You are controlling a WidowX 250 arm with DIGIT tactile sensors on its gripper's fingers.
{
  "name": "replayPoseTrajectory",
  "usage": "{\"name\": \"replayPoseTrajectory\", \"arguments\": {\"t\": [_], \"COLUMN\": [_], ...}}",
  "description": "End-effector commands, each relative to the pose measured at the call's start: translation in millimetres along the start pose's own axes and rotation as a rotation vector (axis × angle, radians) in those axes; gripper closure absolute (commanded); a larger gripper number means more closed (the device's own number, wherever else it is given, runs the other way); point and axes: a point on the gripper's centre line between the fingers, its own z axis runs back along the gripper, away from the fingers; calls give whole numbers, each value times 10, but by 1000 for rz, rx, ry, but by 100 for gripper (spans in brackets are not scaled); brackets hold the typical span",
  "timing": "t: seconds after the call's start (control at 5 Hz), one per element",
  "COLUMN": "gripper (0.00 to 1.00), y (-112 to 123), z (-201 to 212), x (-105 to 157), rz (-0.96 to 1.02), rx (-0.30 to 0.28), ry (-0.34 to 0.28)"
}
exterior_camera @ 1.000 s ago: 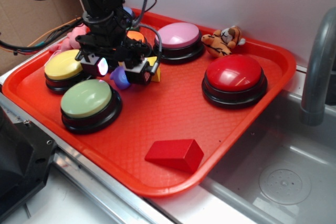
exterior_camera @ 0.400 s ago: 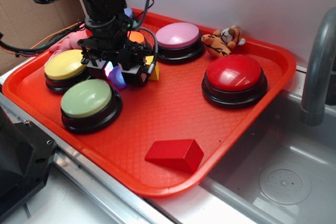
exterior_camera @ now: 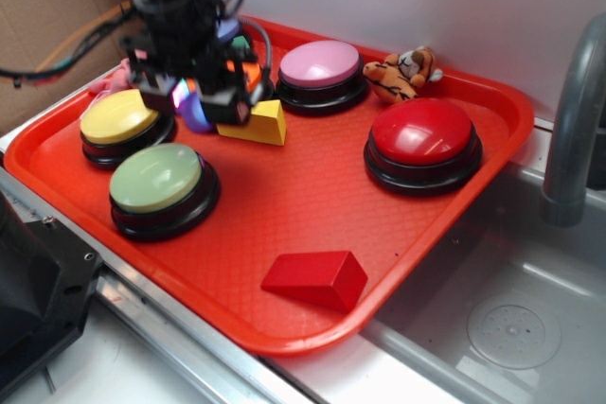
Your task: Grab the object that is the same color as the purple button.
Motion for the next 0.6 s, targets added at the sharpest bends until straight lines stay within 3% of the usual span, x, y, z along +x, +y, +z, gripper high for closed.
{"name": "replayPoseTrajectory", "arguments": {"t": [0.0,0.2,0.4], "gripper": [100,100,100], "y": [-61,-132,-104], "z": [838,1040,1116], "x": [34,-32,-46], "rz": [-141,-183,-188], "rx": [-155,-191,-189], "ry": [11,6,18]}}
